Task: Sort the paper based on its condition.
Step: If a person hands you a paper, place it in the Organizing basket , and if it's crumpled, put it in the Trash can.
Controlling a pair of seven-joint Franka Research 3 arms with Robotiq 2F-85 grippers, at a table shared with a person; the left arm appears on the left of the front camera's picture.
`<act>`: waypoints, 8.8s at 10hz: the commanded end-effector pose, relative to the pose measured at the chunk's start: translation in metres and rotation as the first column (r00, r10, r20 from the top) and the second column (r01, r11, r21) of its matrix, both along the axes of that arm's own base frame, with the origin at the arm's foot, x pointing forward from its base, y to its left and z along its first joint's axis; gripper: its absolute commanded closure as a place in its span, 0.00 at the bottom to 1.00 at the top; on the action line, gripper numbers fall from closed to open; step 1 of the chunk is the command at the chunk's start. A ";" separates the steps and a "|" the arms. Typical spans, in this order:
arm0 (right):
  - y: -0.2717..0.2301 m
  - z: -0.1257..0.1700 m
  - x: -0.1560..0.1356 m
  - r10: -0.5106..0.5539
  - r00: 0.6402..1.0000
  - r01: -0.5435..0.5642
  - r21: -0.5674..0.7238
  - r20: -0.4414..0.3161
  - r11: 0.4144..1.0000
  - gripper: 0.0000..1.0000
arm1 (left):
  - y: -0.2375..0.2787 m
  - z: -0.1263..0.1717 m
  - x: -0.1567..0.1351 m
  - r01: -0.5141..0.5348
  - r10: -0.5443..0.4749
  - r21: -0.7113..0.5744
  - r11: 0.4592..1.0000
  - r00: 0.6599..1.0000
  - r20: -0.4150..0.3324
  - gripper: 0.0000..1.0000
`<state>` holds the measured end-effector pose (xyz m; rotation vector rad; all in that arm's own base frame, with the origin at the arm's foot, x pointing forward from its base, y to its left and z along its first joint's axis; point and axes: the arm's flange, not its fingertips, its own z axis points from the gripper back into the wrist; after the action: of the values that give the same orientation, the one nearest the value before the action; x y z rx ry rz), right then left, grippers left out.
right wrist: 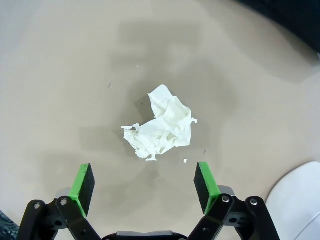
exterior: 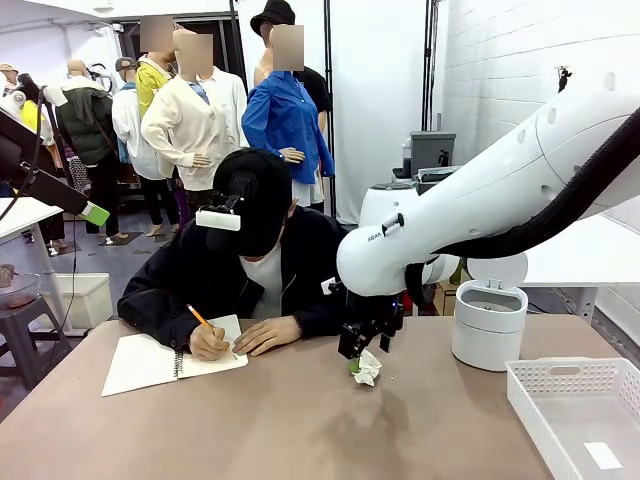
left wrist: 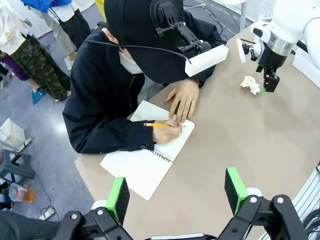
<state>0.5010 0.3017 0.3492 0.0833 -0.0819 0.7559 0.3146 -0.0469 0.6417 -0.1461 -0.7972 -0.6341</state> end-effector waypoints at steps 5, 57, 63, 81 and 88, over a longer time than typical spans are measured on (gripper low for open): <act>0.015 -0.017 0.026 0.011 1.000 -0.011 -0.019 -0.004 1.000 0.00 | -0.001 0.000 0.001 0.000 0.000 -0.011 1.000 1.000 0.009 0.00; -0.185 0.171 0.030 0.059 0.883 0.021 -0.164 0.466 0.986 0.53 | -0.001 0.000 0.001 0.000 0.000 -0.011 1.000 1.000 0.009 0.00; -0.198 0.175 0.032 0.066 0.889 0.010 -0.165 0.454 0.986 0.53 | -0.001 0.000 0.001 0.000 0.000 -0.011 1.000 1.000 0.009 0.00; -0.195 0.180 0.031 0.037 0.893 0.017 -0.115 0.449 0.993 0.00 | -0.001 0.000 0.001 0.000 0.000 -0.011 1.000 1.000 0.009 0.00; -0.196 0.181 0.028 0.051 0.900 -0.002 -0.113 0.432 0.994 0.00 | -0.001 0.000 0.001 0.000 0.000 -0.011 1.000 1.000 0.009 0.00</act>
<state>0.5292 0.1059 0.5303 -0.1929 -0.4667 0.7956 0.3146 -0.0468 0.6417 -0.1462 -0.7972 -0.6339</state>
